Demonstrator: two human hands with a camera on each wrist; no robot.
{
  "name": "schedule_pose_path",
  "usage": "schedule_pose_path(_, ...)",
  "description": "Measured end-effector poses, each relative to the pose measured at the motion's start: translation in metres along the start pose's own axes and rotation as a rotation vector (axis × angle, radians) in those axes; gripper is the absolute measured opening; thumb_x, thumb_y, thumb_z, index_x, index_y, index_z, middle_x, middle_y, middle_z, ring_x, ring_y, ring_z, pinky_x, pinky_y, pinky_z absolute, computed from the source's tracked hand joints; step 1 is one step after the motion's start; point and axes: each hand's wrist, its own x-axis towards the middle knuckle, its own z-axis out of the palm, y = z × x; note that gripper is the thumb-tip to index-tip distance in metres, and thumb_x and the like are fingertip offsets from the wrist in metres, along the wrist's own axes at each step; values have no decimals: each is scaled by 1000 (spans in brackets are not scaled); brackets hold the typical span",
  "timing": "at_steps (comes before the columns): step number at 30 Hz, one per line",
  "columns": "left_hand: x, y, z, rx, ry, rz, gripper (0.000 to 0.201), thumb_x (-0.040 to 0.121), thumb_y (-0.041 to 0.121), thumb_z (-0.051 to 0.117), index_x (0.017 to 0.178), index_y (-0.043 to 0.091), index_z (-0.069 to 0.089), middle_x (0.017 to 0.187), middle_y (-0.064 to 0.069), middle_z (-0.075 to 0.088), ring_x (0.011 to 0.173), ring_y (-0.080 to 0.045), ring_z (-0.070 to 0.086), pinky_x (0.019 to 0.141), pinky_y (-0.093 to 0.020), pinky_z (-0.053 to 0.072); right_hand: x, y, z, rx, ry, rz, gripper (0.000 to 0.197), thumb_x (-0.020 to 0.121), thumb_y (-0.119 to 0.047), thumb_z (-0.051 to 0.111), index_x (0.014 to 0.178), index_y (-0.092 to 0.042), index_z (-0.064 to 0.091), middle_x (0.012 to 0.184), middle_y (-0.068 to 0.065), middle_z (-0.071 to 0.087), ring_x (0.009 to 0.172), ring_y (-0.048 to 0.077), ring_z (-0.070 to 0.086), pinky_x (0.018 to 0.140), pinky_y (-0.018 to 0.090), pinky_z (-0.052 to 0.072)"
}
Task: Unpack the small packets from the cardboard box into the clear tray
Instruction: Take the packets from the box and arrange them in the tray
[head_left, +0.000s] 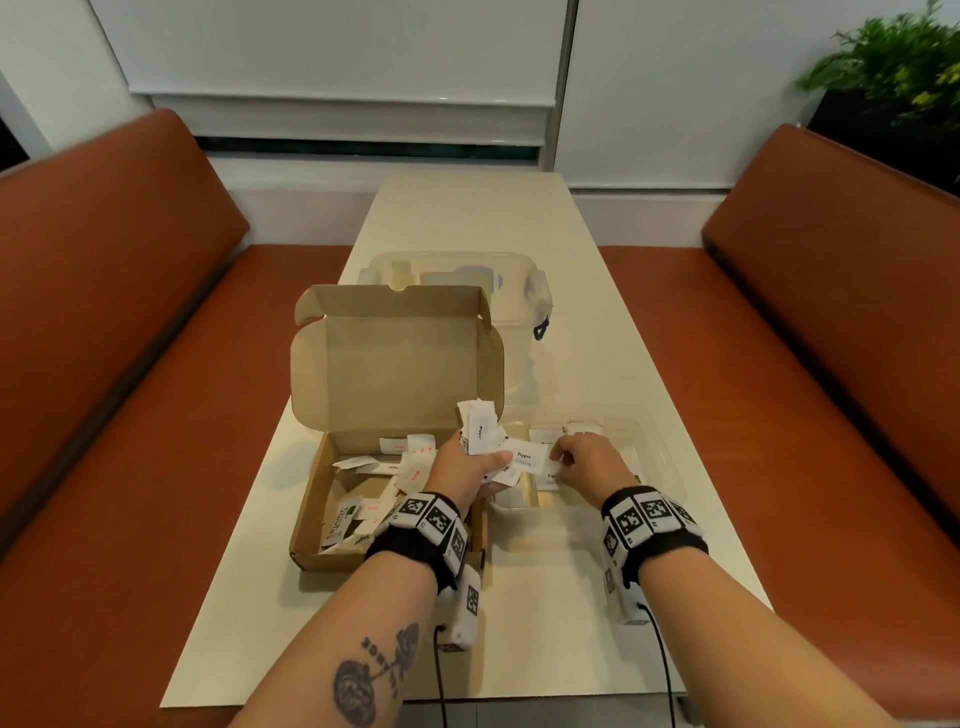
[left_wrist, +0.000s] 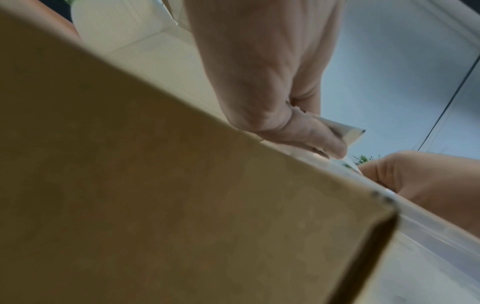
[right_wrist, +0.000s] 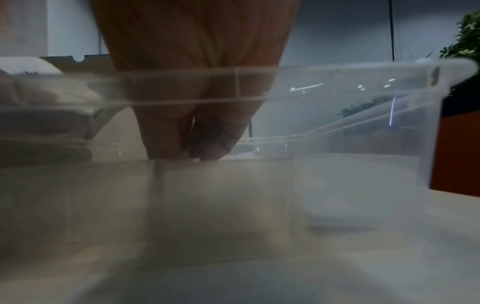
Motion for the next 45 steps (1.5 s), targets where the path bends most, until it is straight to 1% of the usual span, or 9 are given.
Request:
schedule_pose_path(4,-1,0,0,3,0,6,40,84,-7,64,115,16,55,114,-12,65,99,-28,67,70,-35,60,-1,0,2,8,30,-8,26,77,-6,70,101,-10,59,99,8,63,82,15,47,70,22,38)
schedule_pose_path(9,-1,0,-1,35,4,14,41,84,-5,65,118,14,55,113,-11,66,98,-26,68,71,-35,60,2,2,6,-69,81,-74,24,75,-9,73,96,-6,63,102,6,53,97,20,47,71,20,31)
schedule_pose_path(16,-3,0,-1,62,5,26,41,83,-4,66,118,13,55,112,-11,66,94,-24,69,68,-33,60,8,3,13,-121,101,-80,16,79,-10,66,94,-5,66,99,9,54,95,24,50,69,22,33)
schedule_pose_path(21,-2,0,-1,73,8,34,43,83,-3,67,121,10,55,114,-13,66,94,-25,69,65,-31,59,3,-4,3,194,198,-18,10,88,-21,61,90,-12,62,88,1,62,79,14,51,67,23,35)
schedule_pose_path(24,-2,0,0,66,5,34,42,83,-3,68,120,11,56,112,-13,67,94,-26,69,65,-32,59,-1,-16,-8,419,125,12,23,91,-33,58,88,-12,67,77,0,67,68,11,57,62,20,42)
schedule_pose_path(30,-2,0,1,59,7,23,44,83,-4,67,123,8,53,116,-15,65,102,-31,66,73,-38,59,-1,-19,-15,504,1,42,10,80,-15,74,86,-7,72,66,-1,59,57,5,49,56,12,39)
schedule_pose_path(36,-3,2,1,44,12,8,42,84,-6,64,120,11,54,119,-14,63,105,-30,64,69,-35,58,-1,-2,-28,353,143,113,5,82,-17,71,81,-13,71,75,-3,64,72,10,56,66,19,43)
schedule_pose_path(40,-2,2,2,43,16,1,43,84,-6,64,122,10,54,119,-15,63,107,-32,63,73,-37,57,-3,5,-29,186,23,106,6,83,-19,71,84,-14,74,87,-1,70,79,12,60,78,25,50)
schedule_pose_path(45,-3,3,2,72,20,8,43,84,-6,64,123,9,54,120,-16,63,107,-32,63,74,-39,57,-2,0,-21,68,-51,80,9,84,-20,69,87,-15,76,93,1,72,82,11,59,71,20,41)
